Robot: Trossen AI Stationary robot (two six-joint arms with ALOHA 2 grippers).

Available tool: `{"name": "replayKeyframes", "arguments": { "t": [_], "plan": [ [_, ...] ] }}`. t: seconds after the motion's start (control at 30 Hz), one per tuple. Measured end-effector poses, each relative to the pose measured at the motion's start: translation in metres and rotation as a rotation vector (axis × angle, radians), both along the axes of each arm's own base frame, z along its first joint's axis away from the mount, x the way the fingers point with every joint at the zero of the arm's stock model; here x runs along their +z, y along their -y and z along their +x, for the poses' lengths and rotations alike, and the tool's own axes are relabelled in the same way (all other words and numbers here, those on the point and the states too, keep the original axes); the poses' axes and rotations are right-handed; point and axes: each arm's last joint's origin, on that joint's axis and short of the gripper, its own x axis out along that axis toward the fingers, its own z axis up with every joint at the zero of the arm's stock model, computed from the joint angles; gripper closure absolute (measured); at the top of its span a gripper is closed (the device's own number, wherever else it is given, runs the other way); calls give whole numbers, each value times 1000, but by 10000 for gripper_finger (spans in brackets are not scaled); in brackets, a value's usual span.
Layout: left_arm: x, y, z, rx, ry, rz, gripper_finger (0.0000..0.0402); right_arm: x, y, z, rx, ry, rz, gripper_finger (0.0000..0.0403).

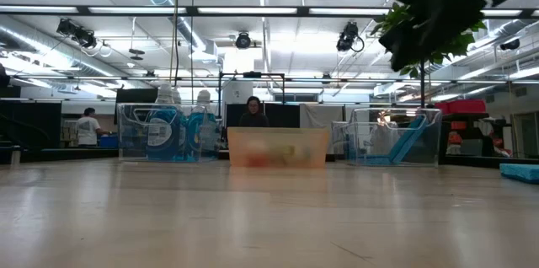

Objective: Pick & Place Kitchen Sink Supplies
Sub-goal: Put the blue sponge into the right transparent bin

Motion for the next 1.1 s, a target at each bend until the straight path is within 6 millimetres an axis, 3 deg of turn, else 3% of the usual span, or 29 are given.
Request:
{"name": "replayKeyframes", "arguments": {
  "t": [0.17,0.4,0.57,1.1],
  "plan": [
    [0,0,0,0,0,0,378,-3,-17,-5,106,-47,-1,170],
    [0,0,0,0,0,0,378,-18,-31,-10,-174,-276,24,170],
    [0,0,0,0,0,0,378,-26,-44,-18,-188,-407,-8,170],
    [0,0,0,0,0,0,378,-33,-91,-38,-351,-444,-106,170]
  ]
}}
